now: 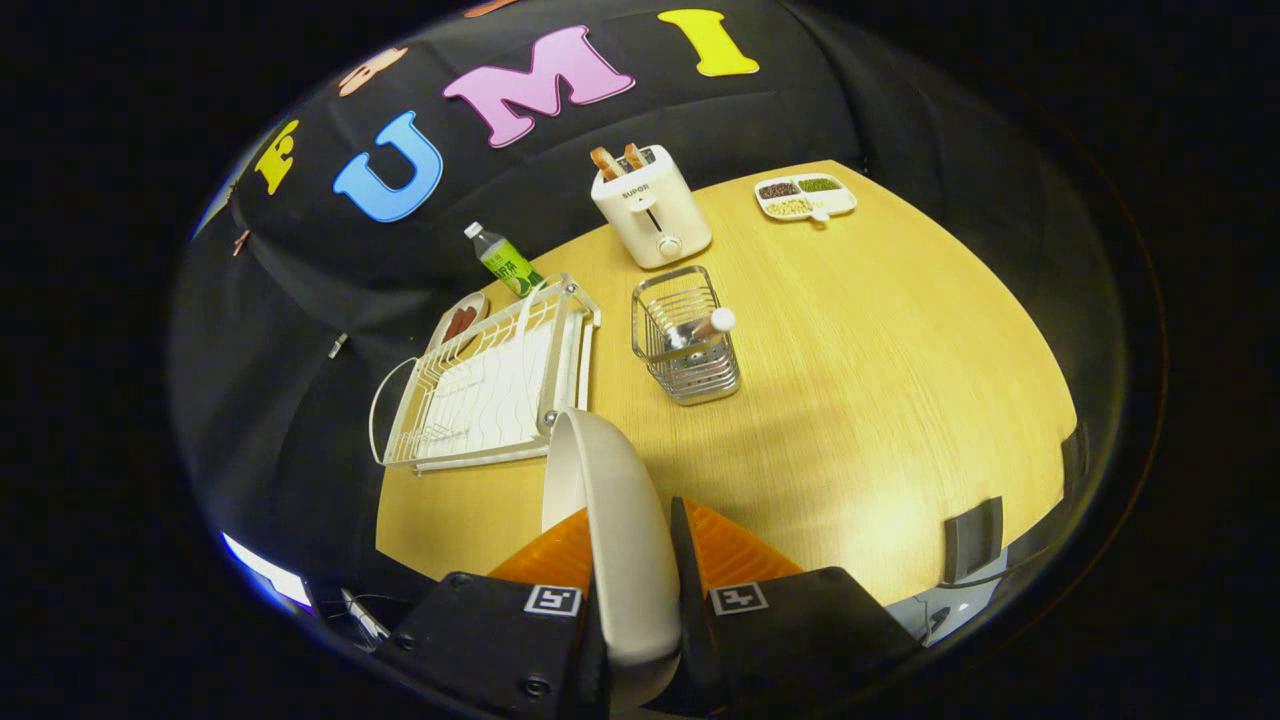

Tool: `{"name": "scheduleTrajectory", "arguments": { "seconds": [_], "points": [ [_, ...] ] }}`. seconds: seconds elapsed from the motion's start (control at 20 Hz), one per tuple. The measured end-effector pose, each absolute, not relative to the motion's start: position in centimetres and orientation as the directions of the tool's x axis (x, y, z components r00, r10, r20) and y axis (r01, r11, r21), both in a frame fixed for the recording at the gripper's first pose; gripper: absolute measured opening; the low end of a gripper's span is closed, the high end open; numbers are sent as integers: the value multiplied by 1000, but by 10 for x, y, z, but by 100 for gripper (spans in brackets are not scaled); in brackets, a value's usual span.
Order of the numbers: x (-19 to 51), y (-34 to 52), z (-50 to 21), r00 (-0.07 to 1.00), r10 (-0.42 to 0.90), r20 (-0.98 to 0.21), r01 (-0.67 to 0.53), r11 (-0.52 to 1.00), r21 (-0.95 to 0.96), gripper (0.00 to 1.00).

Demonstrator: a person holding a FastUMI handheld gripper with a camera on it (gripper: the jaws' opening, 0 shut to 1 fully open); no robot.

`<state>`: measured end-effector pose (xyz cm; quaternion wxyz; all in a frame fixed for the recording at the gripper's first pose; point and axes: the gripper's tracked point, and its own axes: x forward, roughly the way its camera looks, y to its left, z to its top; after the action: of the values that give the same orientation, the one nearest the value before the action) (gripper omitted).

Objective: Take the plate from the dish rack, then take the spoon from the basket and place it into the plate.

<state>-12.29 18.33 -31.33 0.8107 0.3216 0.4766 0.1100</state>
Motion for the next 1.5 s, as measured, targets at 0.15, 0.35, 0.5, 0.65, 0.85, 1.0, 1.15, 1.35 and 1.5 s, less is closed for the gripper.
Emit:
{"name": "scheduleTrajectory", "arguments": {
  "seconds": [0.15, 0.35, 0.5, 0.65, 0.85, 1.0, 1.15, 1.35, 1.5],
  "points": [
    [-121, 196, -339, 490, 526, -695, 165, 727, 666, 32],
    [-121, 197, -362, 459, 541, -705, 195, 712, 674, 32],
    [-114, 197, -370, 457, 550, -699, 214, 695, 687, 32],
    [-105, 198, -375, 462, 552, -694, 244, 673, 698, 32],
    [-99, 199, -381, 455, 536, -711, 253, 688, 680, 33],
    [-101, 191, -390, 440, 493, -751, 259, 731, 631, 39],
    [-101, 186, -398, 427, 466, -775, 264, 755, 600, 50],
    [-103, 166, -401, 430, 404, -807, 240, 811, 534, 57],
    [-97, 159, -398, 448, 393, -803, 256, 804, 536, 75]
  ]
}}
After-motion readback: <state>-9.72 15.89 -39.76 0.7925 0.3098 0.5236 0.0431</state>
